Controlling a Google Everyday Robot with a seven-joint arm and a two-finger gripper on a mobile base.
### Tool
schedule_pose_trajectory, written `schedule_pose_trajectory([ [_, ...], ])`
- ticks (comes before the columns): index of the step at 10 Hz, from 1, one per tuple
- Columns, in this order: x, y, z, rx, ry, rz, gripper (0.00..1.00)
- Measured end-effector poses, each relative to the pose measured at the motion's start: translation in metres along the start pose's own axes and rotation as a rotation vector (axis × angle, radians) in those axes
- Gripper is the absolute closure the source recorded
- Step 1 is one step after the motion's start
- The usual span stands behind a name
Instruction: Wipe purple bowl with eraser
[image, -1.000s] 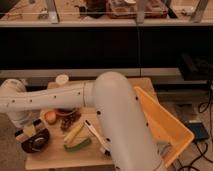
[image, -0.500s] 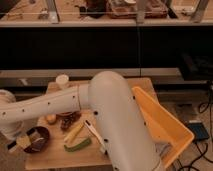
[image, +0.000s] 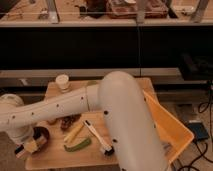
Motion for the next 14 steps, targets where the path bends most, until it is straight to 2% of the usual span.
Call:
schedule_pose_trajectory([
  [2,0.016,0.012,0.007,-0.019,0.003,0.032,1.00],
  [4,0.027,0.010,0.010,-0.027,-0.002,0.064,1.00],
  [7,0.047,-0.009,0.007,-0.015,-0.002,0.102,1.00],
  [10,0.057,-0.032,-0.002,0.002,0.005,0.115,1.00],
  [14,0.074,-0.059,-0.005,-0.001,0.020,0.133,1.00],
])
